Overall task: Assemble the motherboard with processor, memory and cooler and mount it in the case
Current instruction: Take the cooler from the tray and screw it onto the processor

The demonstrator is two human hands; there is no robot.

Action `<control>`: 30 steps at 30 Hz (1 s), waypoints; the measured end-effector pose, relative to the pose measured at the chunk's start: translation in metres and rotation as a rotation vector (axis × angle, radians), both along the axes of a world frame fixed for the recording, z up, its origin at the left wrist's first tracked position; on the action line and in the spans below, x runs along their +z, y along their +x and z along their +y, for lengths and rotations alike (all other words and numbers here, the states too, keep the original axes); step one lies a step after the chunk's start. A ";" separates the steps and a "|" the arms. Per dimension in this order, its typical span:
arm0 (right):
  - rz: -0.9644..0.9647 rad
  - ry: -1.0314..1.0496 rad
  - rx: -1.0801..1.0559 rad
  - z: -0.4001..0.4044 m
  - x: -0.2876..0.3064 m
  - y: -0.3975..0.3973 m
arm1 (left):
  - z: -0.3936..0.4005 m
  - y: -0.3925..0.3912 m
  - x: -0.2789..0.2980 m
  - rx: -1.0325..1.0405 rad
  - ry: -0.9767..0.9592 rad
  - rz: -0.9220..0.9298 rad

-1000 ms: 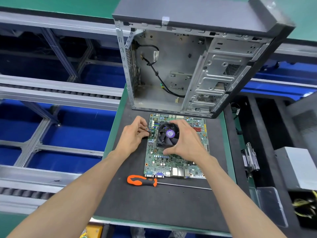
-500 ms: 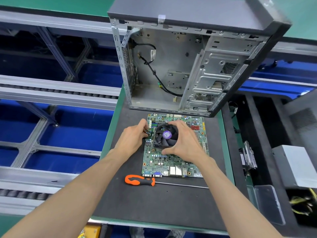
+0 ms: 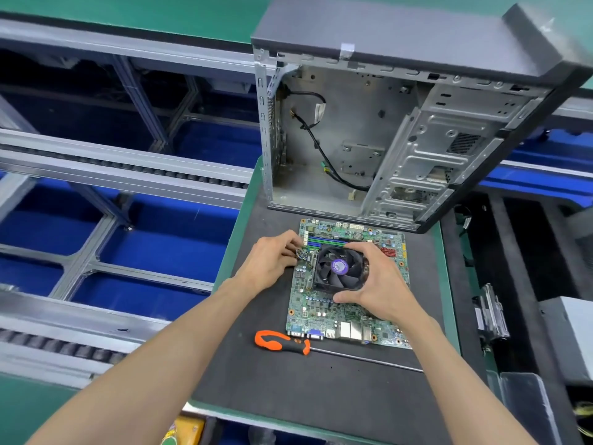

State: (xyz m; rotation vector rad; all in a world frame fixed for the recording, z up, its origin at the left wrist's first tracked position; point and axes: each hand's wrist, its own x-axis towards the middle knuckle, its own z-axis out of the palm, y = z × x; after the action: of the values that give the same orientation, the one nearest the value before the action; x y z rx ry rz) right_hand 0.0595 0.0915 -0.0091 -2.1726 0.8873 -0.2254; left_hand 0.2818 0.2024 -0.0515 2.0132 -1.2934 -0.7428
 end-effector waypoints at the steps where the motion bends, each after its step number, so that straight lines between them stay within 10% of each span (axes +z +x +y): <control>1: 0.006 -0.002 0.001 0.001 -0.001 0.000 | 0.002 -0.001 -0.001 0.011 -0.004 0.024; 30: 0.055 -0.012 0.066 -0.007 0.000 0.006 | 0.001 -0.004 0.001 -0.104 0.132 -0.033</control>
State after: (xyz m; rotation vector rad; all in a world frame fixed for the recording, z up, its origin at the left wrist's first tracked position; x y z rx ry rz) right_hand 0.0651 0.0842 -0.0091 -2.2246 0.8442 -0.1397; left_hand 0.2778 0.2039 -0.0506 2.0817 -1.4096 -0.8669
